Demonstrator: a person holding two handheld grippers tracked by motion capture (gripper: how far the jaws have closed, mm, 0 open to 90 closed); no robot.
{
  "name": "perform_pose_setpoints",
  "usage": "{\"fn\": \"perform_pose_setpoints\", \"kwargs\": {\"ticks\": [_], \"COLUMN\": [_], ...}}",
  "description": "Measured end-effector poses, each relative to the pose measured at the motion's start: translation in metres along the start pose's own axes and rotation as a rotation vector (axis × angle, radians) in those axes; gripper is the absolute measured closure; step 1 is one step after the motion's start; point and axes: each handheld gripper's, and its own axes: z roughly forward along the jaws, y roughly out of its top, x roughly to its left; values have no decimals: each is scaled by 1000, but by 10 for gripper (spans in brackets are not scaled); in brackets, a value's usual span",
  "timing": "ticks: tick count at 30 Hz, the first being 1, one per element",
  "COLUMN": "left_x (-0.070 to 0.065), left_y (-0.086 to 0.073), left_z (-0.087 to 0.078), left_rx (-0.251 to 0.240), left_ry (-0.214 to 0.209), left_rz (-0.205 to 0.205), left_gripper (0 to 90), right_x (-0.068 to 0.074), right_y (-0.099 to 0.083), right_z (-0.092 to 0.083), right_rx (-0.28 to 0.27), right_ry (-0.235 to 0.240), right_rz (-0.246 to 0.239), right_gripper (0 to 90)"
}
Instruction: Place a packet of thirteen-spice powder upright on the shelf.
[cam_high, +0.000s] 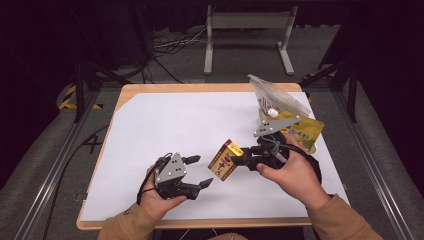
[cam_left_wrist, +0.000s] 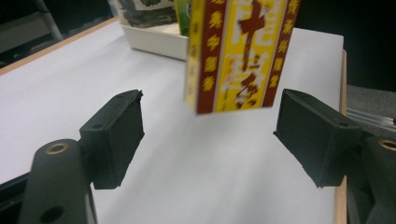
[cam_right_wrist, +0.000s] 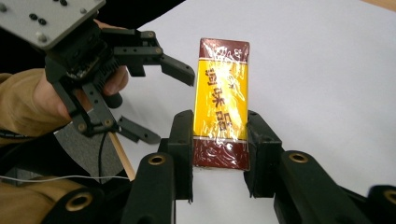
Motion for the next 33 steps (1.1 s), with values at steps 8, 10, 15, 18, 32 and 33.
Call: {"fn": "perform_pose_setpoints", "kwargs": {"ticks": [8, 10, 15, 18, 32, 33], "left_x": [8, 11, 16, 18, 28, 28], "left_y": [-5, -7, -10, -13, -26, -27], "left_z": [-11, -15, -23, -27, -47, -48], "left_rx": [-1, 2, 6, 6, 30, 31], "left_ry": [37, 47, 70, 86, 155, 158], "left_rz": [-26, -39, -56, -69, -110, -114], "left_gripper": [245, 246, 246, 246, 247, 246], "right_x": [-6, -8, -14, -19, -37, -38], "right_y": [3, 4, 5, 5, 8, 8], "right_z": [-19, -24, -35, -41, -63, -65], "right_rx": [17, 21, 37, 44, 86, 96], "right_ry": [-35, -41, -62, -69, -72, -74], "right_rz": [-23, -24, -43, -50, -113, -128], "right_gripper": [680, 680, 681, 680, 680, 680]}}
